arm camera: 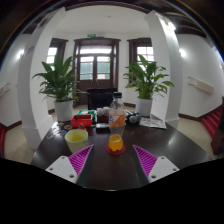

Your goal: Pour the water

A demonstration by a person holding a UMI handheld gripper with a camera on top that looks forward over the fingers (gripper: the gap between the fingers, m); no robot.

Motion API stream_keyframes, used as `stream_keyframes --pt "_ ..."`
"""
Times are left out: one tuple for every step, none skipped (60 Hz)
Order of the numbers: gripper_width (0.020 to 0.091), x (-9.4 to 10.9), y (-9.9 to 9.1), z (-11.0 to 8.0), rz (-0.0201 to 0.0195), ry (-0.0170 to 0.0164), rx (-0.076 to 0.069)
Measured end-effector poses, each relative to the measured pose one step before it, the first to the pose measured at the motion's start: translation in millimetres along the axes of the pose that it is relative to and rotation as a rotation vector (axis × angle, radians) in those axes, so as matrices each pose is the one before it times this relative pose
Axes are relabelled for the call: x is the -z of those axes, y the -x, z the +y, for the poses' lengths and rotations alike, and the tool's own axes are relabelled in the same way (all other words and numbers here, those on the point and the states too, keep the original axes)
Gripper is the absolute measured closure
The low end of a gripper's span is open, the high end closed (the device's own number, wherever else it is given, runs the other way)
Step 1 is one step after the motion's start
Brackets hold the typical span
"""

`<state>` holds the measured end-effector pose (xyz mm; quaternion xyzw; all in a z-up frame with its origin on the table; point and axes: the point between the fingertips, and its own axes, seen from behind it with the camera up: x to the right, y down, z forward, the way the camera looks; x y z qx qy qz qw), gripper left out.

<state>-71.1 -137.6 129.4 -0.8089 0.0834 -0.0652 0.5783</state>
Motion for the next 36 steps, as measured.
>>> stream_keyframes --pt "0.035 5.0 0.88 -0.48 -0.00429 0.00149 0.0052" --pt "0.0348 4.97 0.64 -0.73 -0.00188 0.00079 0.0057" --pt "0.0347 4.8 0.31 -0.51 -0.00051 0.00151 0.0068" --pt "0.0347 1.04 -0.38 -0.37 -0.00099 0.00231 0.0092" --pt "0.0347 5.7 1.2 -0.27 -0.00202 0.00277 0.0108" --pt "0.0347 4.17 0.85 -0.37 -0.00338 0.00147 0.011" --pt "0.0346 3.46 1.27 -0.14 -0.00305 0.00157 0.0114" --pt "0.0346 3.37 1.26 -0.38 -0.00269 0.00124 0.0095" --pt "0.0346 3.11 0.84 -0.73 -0.00225 0.00019 0.0067" --pt "0.0347 2.83 1.05 -0.94 -0.00272 -0.00097 0.0042" --pt "0.0346 -0.14 0.87 -0.8 -0.00345 -0.00356 0.0028" --pt "0.0345 2.87 0.87 -1.38 -0.00361 -0.00329 0.0027" --pt "0.0346 3.4 2.03 -1.49 -0.00397 -0.00458 0.0024" --pt "0.0345 2.71 1.5 -1.99 -0.00418 -0.00445 0.0015" --pt "0.0346 2.15 1.37 -1.5 -0.00403 -0.00388 0.0008" --pt "0.0346 1.78 1.55 -1.0 -0.00354 -0.00245 0.0005" --pt "0.0347 1.75 1.54 -1.15 -0.00417 -0.00125 0.0002" --pt "0.0348 1.95 1.63 -1.08 -0.00529 -0.00063 0.0003" --pt "0.0347 1.96 1.63 -0.84 -0.00554 -0.00088 0.0003" --pt "0.0347 -2.84 1.15 -0.57 -0.00518 -0.00363 0.0004" --pt "0.0347 2.25 1.59 -1.89 -0.00468 -0.0034 0.0018" --pt "0.0348 2.16 2.51 -2.02 -0.00379 -0.00298 0.0023" --pt "0.0345 2.22 1.13 -1.46 -0.00366 -0.00261 0.0031" --pt "0.0347 1.56 0.9 -1.59 -0.00269 -0.00272 0.0028" --pt "0.0348 1.5 0.84 -1.31 -0.00152 -0.00283 0.0019" --pt "0.0348 0.94 0.6 -1.04 -0.00131 -0.00312 -0.0004" --pt "0.0347 -0.41 -0.51 -1.47 -0.00105 -0.00333 -0.0028" --pt "0.0347 0.7 0.72 -1.04 -0.00162 -0.00323 -0.0039" --pt "0.0347 0.52 0.89 -1.43 -0.00147 -0.00391 -0.0041" --pt "0.0349 0.48 0.71 -1.45 0.00003 -0.00413 -0.0034" --pt "0.0348 0.52 0.46 -1.42 0.00118 -0.00416 -0.0032" --pt "0.0348 0.28 0.07 -1.1 0.00161 -0.00293 -0.004" --pt "0.0346 0.3 0.23 -0.71 0.00097 -0.00121 -0.0048" --pt "0.0347 0.22 0.1 -0.32 0.0005 0.0005 -0.0036" --pt "0.0346 0.47 -1.24 0.76 -0.00015 0.0022 -0.0036" --pt "0.0347 -0.14 0.11 0.63 -0.00011 0.0023 -0.0009"
